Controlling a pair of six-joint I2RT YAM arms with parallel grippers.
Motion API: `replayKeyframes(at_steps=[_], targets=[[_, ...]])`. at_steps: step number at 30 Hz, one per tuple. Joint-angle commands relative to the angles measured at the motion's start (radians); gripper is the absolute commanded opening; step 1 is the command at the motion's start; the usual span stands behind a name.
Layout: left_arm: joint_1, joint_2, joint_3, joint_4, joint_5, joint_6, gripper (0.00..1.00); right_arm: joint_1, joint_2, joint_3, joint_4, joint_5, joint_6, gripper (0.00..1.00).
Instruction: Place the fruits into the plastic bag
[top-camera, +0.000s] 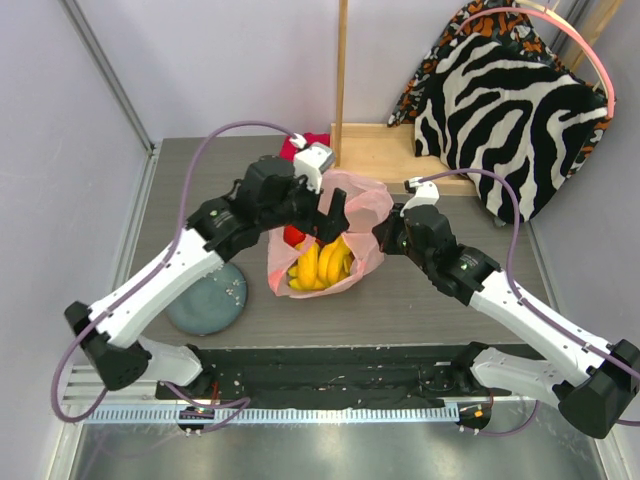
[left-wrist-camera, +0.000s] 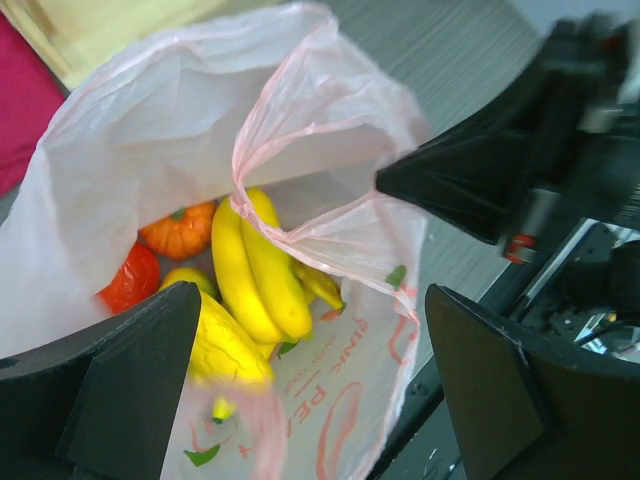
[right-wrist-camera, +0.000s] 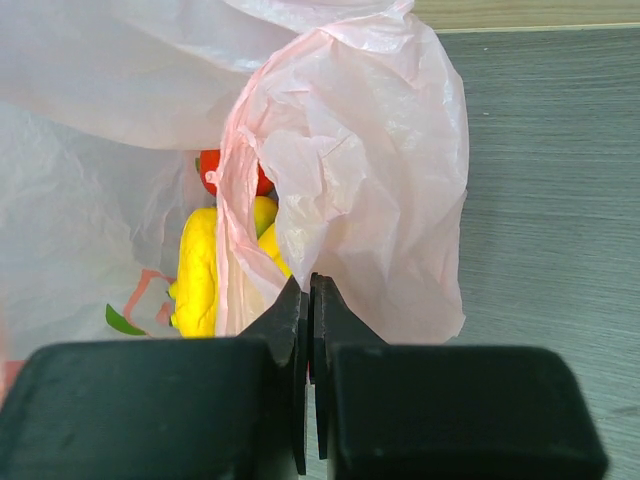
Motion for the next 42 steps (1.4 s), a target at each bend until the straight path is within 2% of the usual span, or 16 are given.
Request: replayKeyframes(at_steps=[1, 4, 9, 14, 18, 19, 21, 22, 24, 25, 29, 30, 33, 36, 40, 42], targets=[[0.004, -0.155, -0.012, 0.052, -0.012, -0.001, 1.0, -0.002, -0.006, 0.015, 0.027, 0.03, 0.019, 0.01], [0.003, -0.229, -0.065, 0.019, -0.18, -0.024, 0.98, -0.002, -0.006, 0.018, 0.027, 0.03, 0.019, 0.01], [0.003, -0.272, -0.161, -0.064, -0.349, -0.053, 0.96, -0.002, 0.011, 0.026, 0.027, 0.025, 0.019, 0.01], [0.003, -0.228, -0.204, -0.173, -0.431, -0.128, 0.96, -0.004, 0.025, 0.033, 0.027, 0.008, 0.022, 0.01], [0.003, -0.252, -0.275, -0.117, -0.42, -0.182, 0.96, -0.002, 0.025, 0.033, 0.027, 0.005, 0.025, 0.01], [0.003, -0.257, -0.293, -0.1, -0.387, -0.188, 0.92, -0.002, 0.025, 0.033, 0.03, 0.004, 0.026, 0.01], [0.003, -0.248, -0.322, -0.076, -0.354, -0.192, 0.71, -0.002, 0.031, 0.038, 0.032, -0.001, 0.023, 0.01], [0.003, -0.242, -0.324, -0.076, -0.339, -0.2, 0.34, -0.004, 0.034, 0.043, 0.033, -0.003, 0.022, 0.01], [0.009, -0.231, -0.315, -0.075, -0.322, -0.197, 0.08, -0.002, 0.039, 0.07, 0.032, -0.01, 0.005, 0.01], [0.018, -0.232, -0.304, -0.07, -0.304, -0.189, 0.0, -0.004, 0.042, 0.087, 0.024, -0.01, -0.004, 0.01], [0.122, -0.288, -0.194, 0.011, -0.085, -0.194, 0.0, -0.004, 0.057, 0.243, -0.045, 0.005, -0.105, 0.01], [0.189, -0.3, -0.175, 0.07, -0.027, -0.208, 0.0, -0.002, 0.057, 0.329, -0.063, 0.014, -0.148, 0.01], [0.323, -0.329, -0.108, 0.179, 0.165, -0.292, 0.0, -0.002, 0.049, 0.464, -0.095, 0.048, -0.2, 0.01], [0.414, -0.299, -0.045, 0.226, 0.28, -0.352, 0.0, -0.004, 0.054, 0.553, -0.111, 0.069, -0.244, 0.01], [0.498, -0.237, -0.057, 0.266, 0.359, -0.393, 0.0, -0.01, 0.071, 0.573, -0.123, 0.106, -0.268, 0.01], [0.526, -0.219, -0.124, 0.314, 0.373, -0.39, 0.0, -0.013, 0.071, 0.532, -0.122, 0.106, -0.267, 0.01]])
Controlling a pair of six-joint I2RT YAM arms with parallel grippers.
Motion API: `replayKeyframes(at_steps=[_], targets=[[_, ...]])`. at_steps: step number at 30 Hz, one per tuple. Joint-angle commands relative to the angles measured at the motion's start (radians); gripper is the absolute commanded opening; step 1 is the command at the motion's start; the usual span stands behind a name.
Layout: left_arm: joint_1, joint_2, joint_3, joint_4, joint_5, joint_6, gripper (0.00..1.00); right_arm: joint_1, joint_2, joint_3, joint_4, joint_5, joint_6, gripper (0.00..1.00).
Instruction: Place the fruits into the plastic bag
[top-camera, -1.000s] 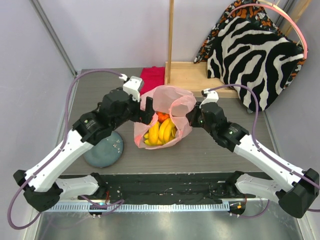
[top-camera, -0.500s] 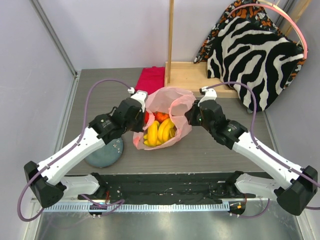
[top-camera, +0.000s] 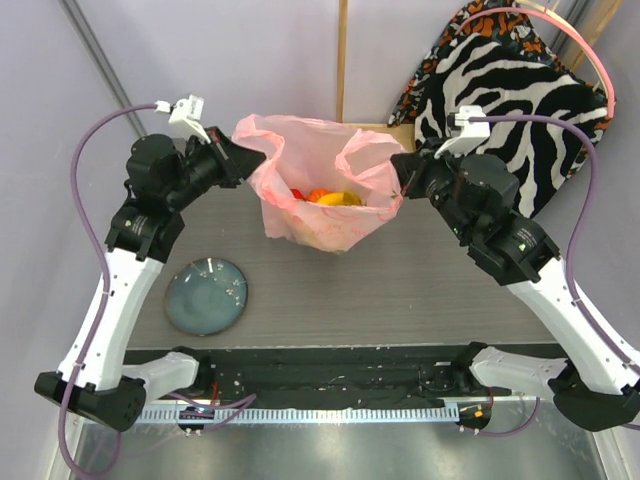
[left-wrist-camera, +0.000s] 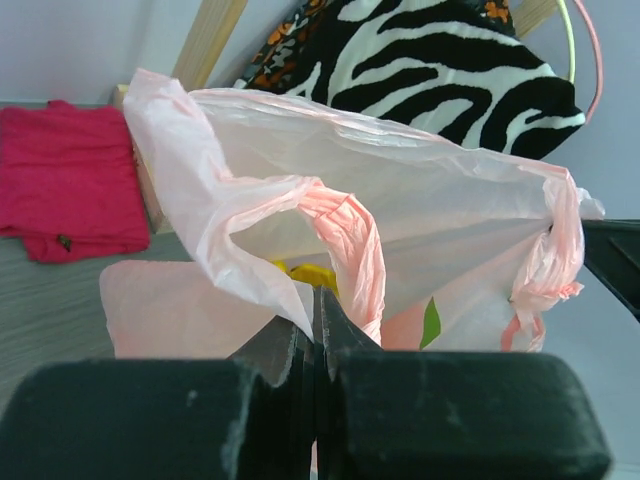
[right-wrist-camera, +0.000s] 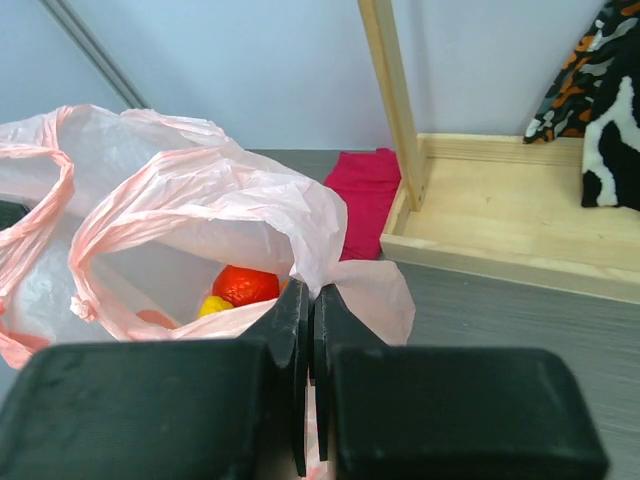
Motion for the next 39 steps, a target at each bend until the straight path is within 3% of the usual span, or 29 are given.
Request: replayKeyframes(at_steps=[1, 7, 14, 16, 17, 19, 20, 21, 24, 26, 31, 39], targets=[[0.052, 0.058, -0.101, 0.136, 0.174, -0.036, 0.0, -0.01, 0.011, -0.049, -0.008, 0.048, -0.043, 0.01], [0.058, 0.104, -0.268, 0.13, 0.196, 0.03, 0.0, -0.011, 0.004, -0.243, 0.0, 0.055, 0.038, 0.01], [0.061, 0.155, -0.282, 0.077, 0.178, 0.1, 0.0, -0.011, 0.018, -0.31, 0.006, 0.065, 0.075, 0.01], [0.061, 0.142, -0.283, 0.075, 0.159, 0.108, 0.11, -0.013, 0.015, -0.306, 0.006, 0.065, 0.078, 0.06], [0.061, 0.135, -0.287, 0.081, 0.155, 0.111, 0.16, -0.014, 0.008, -0.303, 0.006, 0.063, 0.078, 0.14], [0.061, 0.11, -0.291, 0.093, 0.15, 0.116, 0.4, -0.013, 0.001, -0.3, 0.006, 0.057, 0.08, 0.2], [0.061, 0.101, -0.297, 0.104, 0.15, 0.117, 0.53, -0.013, -0.008, -0.297, 0.006, 0.054, 0.08, 0.28], [0.061, 0.09, -0.3, 0.112, 0.149, 0.12, 0.74, -0.013, -0.014, -0.294, 0.007, 0.049, 0.08, 0.33], [0.062, 0.053, -0.31, 0.12, 0.118, 0.128, 0.99, -0.016, -0.04, -0.284, 0.007, 0.034, 0.077, 0.54], [0.062, 0.026, -0.311, 0.121, 0.08, 0.148, 1.0, -0.019, -0.051, -0.275, 0.006, 0.013, 0.072, 0.69], [0.085, -0.006, -0.322, 0.113, 0.012, 0.157, 1.0, -0.071, -0.109, -0.275, 0.026, -0.05, 0.058, 0.88], [0.231, -0.022, -0.34, 0.1, -0.005, 0.114, 1.0, -0.396, -0.088, -0.324, 0.029, -0.28, 0.083, 0.93]])
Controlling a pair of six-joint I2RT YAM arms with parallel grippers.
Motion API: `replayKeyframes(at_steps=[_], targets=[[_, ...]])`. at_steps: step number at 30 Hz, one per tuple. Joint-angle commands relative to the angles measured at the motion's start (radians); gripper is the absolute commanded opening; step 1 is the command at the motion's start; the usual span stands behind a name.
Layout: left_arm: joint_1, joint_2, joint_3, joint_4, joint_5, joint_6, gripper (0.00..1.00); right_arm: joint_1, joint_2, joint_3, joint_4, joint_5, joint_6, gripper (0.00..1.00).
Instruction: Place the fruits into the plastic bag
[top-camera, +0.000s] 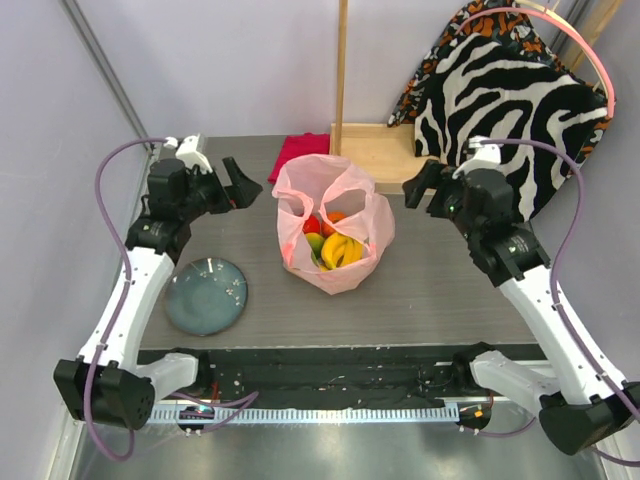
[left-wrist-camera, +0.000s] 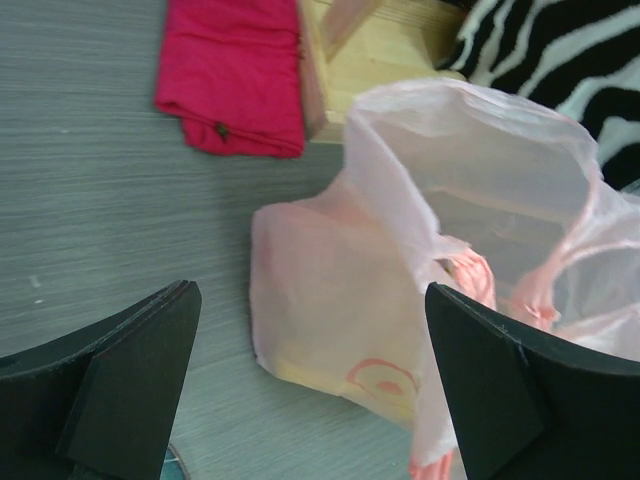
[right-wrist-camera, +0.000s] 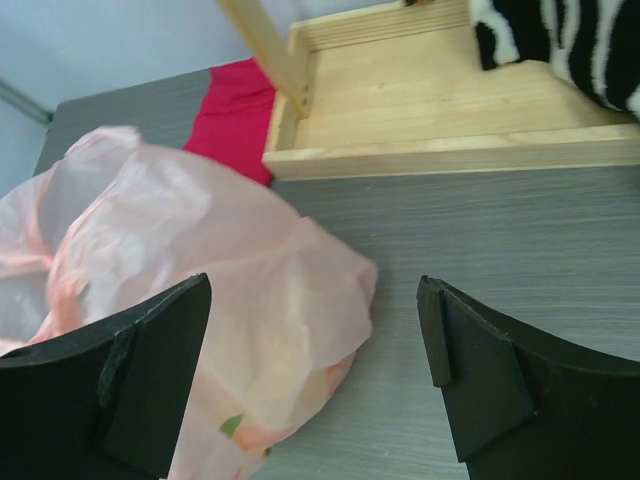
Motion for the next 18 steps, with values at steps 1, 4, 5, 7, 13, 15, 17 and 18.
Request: replayKeyframes(at_steps=[1, 4, 5, 7, 13, 15, 17, 18], targets=[[0.098, -0.042, -0.012, 0.01, -0.017, -0.016, 1.0, -0.139, 0.008, -0.011, 0.035, -0.15, 0.021, 0.93], [0.128, -0.097, -0.019, -0.013, -0.035, 0.033, 1.0, -0.197, -0.039, -0.037, 0.035, -0.13, 0.026, 0.93], [0.131, -0.115, -0.024, -0.016, -0.041, 0.051, 1.0, -0.205, -0.077, -0.047, 0.035, -0.109, 0.024, 0.93], [0.131, -0.164, -0.036, -0.027, -0.055, 0.123, 1.0, -0.206, -0.114, -0.066, 0.036, -0.02, 0.008, 0.94], [0.131, -0.279, -0.122, -0.01, -0.124, 0.192, 1.0, -0.205, -0.253, -0.219, 0.107, 0.131, -0.022, 0.93], [0.129, -0.319, -0.15, 0.001, -0.144, 0.183, 1.0, -0.206, -0.283, -0.248, 0.133, 0.149, -0.022, 0.93], [0.131, -0.347, -0.165, 0.014, -0.161, 0.183, 1.0, -0.205, -0.296, -0.282, 0.151, 0.151, -0.025, 0.94], [0.131, -0.352, -0.179, 0.024, -0.167, 0.182, 1.0, -0.205, -0.303, -0.288, 0.153, 0.152, -0.025, 0.93]])
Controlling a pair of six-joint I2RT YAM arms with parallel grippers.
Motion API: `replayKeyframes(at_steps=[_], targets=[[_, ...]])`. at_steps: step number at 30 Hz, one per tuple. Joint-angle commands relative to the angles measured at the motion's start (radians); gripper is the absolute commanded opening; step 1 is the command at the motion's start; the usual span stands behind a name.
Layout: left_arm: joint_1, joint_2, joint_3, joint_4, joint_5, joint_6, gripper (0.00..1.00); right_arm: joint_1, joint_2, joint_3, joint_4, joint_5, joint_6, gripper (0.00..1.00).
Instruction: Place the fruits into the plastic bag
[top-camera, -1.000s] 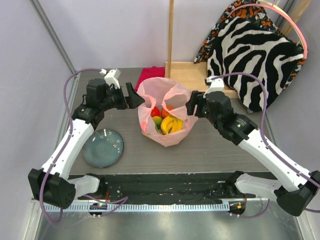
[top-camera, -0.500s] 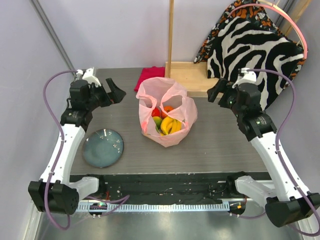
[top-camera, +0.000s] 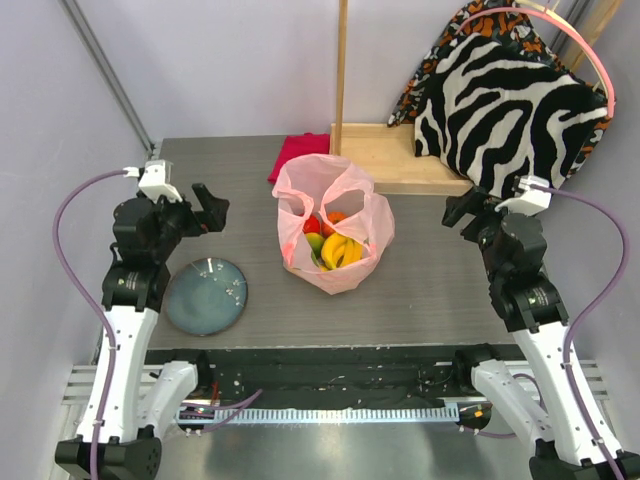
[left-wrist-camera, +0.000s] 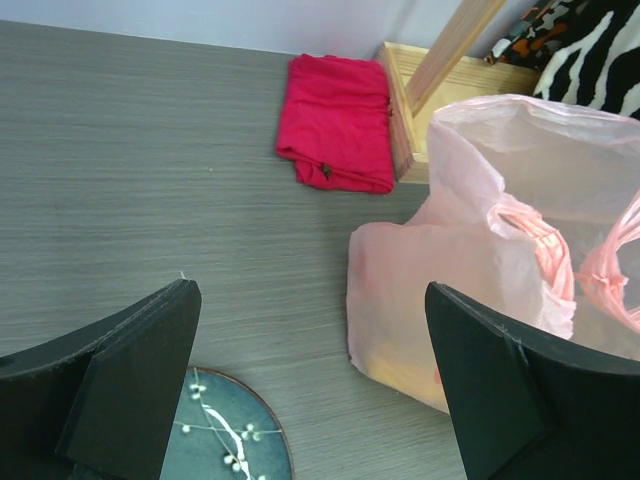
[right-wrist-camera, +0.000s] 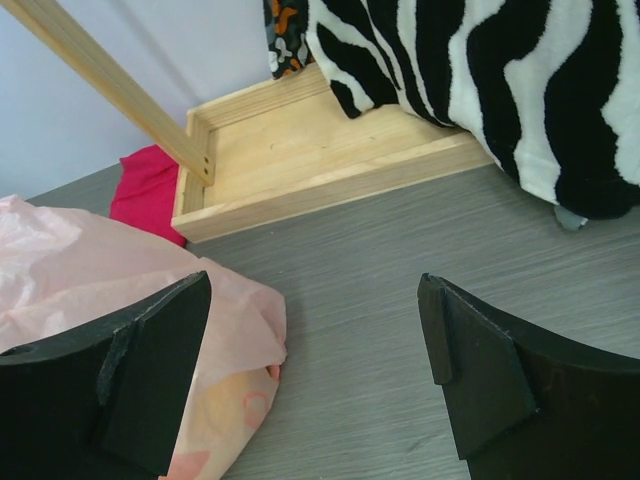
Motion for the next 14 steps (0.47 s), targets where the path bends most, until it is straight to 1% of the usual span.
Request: replayKeyframes(at_steps=[1, 7, 14], targets=[[0.001, -0.035, -0.034, 0.062, -0.064, 0.02, 1.0, -0.003, -0.018, -0.049, 0.085, 0.061, -0.02, 0.93], [0.001, -0.041, -0.039, 0.053, -0.113, 0.011, 1.0, -0.003, -0.051, -0.09, 0.111, 0.088, -0.03, 0.94], [0.003, -0.039, -0.042, 0.054, -0.113, 0.007, 1.0, -0.004, -0.054, -0.092, 0.111, 0.093, -0.037, 0.93]])
